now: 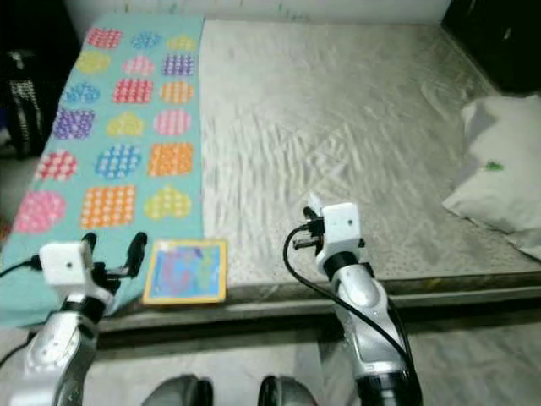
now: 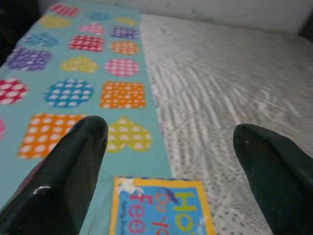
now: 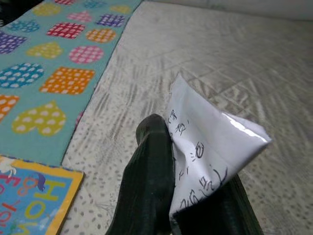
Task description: Clean up the room
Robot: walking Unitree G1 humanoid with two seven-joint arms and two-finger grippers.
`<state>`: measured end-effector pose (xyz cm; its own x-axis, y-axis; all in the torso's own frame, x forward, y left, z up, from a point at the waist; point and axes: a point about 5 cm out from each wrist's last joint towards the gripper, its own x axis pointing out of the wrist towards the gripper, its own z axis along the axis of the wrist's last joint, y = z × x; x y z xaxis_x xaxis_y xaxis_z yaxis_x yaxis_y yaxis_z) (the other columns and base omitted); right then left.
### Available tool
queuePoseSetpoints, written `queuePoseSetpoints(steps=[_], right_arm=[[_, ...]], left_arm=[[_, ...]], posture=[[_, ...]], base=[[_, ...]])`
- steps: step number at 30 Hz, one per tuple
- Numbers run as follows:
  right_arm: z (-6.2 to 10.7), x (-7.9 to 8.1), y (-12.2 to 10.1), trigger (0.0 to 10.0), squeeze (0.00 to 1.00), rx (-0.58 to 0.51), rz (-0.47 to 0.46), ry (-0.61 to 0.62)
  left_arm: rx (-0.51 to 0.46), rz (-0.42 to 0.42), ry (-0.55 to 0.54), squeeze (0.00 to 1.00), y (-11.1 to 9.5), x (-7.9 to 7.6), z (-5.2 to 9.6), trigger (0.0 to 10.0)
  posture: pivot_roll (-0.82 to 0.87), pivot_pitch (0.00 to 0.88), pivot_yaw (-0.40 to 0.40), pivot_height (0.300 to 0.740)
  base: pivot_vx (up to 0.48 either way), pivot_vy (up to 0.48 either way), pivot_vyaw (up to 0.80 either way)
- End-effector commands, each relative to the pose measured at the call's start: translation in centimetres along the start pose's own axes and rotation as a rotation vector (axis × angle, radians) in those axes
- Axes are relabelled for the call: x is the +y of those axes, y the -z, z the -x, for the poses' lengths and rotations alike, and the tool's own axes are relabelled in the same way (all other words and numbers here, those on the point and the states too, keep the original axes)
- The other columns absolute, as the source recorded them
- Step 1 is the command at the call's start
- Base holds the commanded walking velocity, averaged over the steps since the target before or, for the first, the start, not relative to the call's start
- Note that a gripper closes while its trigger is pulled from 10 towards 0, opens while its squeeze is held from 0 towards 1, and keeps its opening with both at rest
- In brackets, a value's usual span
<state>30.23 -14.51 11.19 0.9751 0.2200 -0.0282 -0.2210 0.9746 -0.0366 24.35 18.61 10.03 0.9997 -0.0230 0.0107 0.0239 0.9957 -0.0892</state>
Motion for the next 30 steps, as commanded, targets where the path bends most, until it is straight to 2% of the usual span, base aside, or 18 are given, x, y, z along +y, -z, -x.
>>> queuePoseSetpoints(steps=[1,5,25,30], right_arm=[[-0.05,0.08,-0.42,10.0,0.0,-0.021,0.019,-0.004],[-0.06,0.27,-0.53,10.0,0.0,-0.028,0.036,-0.011],[-0.47,0.52,-0.58,10.0,0.0,-0.038,0.013,-0.003],[-0.38,0.71,-0.89,10.0,0.0,-0.054,0.034,-0.017]], left_arm=[[0.007,-0.018,-0.011,0.0,-0.02,0.54,0.18,10.0],[0.008,-0.019,-0.01,0.0,-0.05,0.52,0.15,10.0],[0.002,-0.03,-0.005,0.0,-0.34,0.62,-0.23,10.0],[-0.013,-0.053,-0.018,0.0,-0.6,0.63,-0.35,10.0]], posture=[[0.09,0.207,-0.072,0.74],[0.09,0.207,-0.07,0.74],[0.09,0.205,-0.057,0.74],[0.09,0.21,-0.058,0.74]], base=[[0.0,0.48,0.0],[0.0,0.48,0.6],[0.0,0.479,0.0],[0.0,0.159,0.0]])
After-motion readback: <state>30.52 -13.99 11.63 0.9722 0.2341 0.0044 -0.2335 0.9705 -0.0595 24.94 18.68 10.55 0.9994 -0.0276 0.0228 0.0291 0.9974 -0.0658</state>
